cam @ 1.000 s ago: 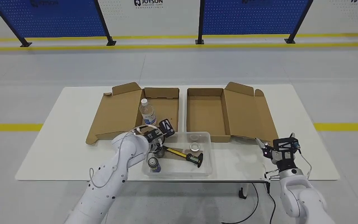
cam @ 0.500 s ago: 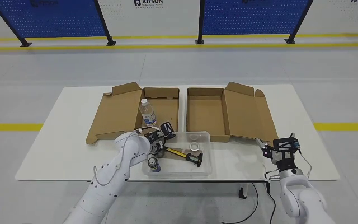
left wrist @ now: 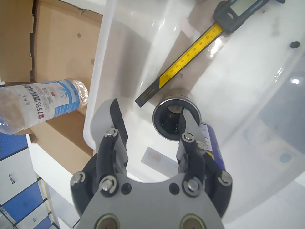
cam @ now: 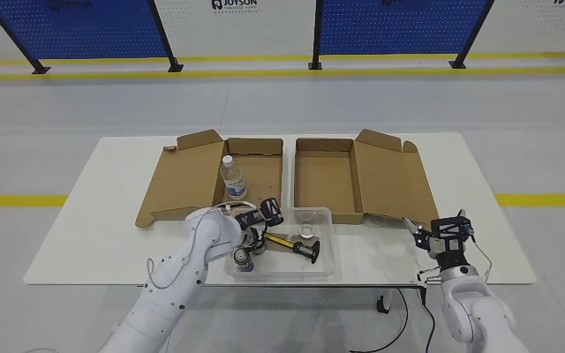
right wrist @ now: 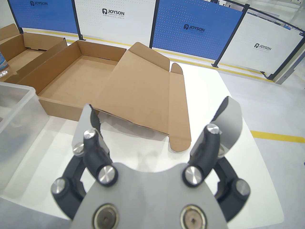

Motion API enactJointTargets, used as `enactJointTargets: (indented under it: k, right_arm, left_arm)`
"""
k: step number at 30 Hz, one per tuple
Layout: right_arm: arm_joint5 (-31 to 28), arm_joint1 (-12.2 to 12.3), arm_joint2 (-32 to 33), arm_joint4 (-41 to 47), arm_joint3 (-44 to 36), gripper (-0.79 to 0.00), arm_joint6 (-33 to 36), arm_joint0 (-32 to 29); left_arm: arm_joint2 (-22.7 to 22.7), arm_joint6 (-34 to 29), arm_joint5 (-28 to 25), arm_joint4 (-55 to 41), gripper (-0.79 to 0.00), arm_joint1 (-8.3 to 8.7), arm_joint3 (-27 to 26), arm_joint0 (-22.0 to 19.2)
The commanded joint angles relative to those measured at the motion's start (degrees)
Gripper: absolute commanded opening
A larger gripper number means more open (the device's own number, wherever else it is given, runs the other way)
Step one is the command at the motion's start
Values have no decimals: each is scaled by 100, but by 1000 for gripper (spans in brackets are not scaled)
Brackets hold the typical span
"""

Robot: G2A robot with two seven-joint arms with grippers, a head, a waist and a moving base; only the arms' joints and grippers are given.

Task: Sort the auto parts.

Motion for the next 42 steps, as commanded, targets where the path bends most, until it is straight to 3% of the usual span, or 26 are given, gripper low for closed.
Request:
enactJointTargets:
  k: [1, 4, 11, 21, 42]
  right_arm:
    - [0, 0, 0, 0, 0, 0, 0, 0]
    - [0, 0, 0, 0, 0, 0, 0, 0]
    - [0, 0, 0, 0, 0, 0, 0, 0]
    - [0, 0, 0, 0, 0, 0, 0, 0]
    - [0, 0, 0, 0, 0, 0, 0, 0]
  left_arm:
    - [-43, -12, -14, -488, -283, -8, 80, 1]
    - [-22, -303, -5, -663, -256, -4, 97, -86]
    - [176, -488, 180, -640, -292, 12, 308, -278]
    - [355, -450, 141, -734, -446, 27, 428, -409]
    - [669, -426, 191, -895, -440, 66, 634, -599]
